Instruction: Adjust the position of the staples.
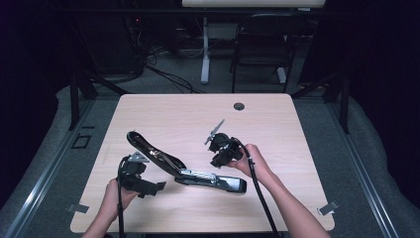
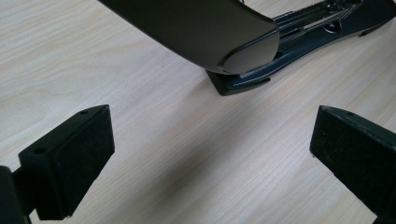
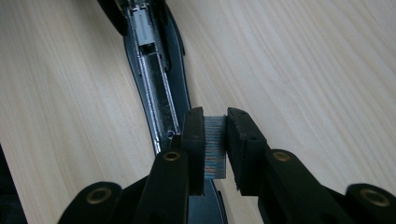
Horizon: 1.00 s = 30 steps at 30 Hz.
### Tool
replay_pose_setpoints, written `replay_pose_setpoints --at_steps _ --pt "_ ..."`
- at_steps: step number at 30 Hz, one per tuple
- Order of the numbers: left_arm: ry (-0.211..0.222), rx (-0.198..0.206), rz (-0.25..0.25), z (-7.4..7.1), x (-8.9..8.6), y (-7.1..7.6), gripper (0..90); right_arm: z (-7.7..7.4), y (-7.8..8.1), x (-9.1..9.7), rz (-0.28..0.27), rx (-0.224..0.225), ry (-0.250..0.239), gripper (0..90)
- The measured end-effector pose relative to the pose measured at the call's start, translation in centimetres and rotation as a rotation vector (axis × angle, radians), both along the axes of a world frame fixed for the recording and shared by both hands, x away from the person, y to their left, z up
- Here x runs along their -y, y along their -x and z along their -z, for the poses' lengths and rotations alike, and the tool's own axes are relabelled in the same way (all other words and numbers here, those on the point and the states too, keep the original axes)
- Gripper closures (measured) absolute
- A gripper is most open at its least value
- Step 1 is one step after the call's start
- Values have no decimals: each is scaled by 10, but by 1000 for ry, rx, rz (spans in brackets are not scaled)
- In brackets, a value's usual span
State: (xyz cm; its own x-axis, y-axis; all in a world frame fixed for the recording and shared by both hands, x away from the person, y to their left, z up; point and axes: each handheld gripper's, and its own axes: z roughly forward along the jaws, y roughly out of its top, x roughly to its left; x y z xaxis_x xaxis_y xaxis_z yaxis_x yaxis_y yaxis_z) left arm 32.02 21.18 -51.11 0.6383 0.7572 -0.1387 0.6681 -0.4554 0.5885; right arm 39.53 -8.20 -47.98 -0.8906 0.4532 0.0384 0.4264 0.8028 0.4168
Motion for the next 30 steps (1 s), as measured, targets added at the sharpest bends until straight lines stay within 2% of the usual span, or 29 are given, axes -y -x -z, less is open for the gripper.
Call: replay_pose_setpoints --at_steps 3,15,30 --pt "0 0 0 0 0 0 2 0 1 -6 -26 1 11 778" --pt "5 -4 1 0 0 0 1 -2 4 -16 -62 0 6 778" --pt "5 -1 2 0 0 0 1 6 8 -30 -112 -15 15 778"
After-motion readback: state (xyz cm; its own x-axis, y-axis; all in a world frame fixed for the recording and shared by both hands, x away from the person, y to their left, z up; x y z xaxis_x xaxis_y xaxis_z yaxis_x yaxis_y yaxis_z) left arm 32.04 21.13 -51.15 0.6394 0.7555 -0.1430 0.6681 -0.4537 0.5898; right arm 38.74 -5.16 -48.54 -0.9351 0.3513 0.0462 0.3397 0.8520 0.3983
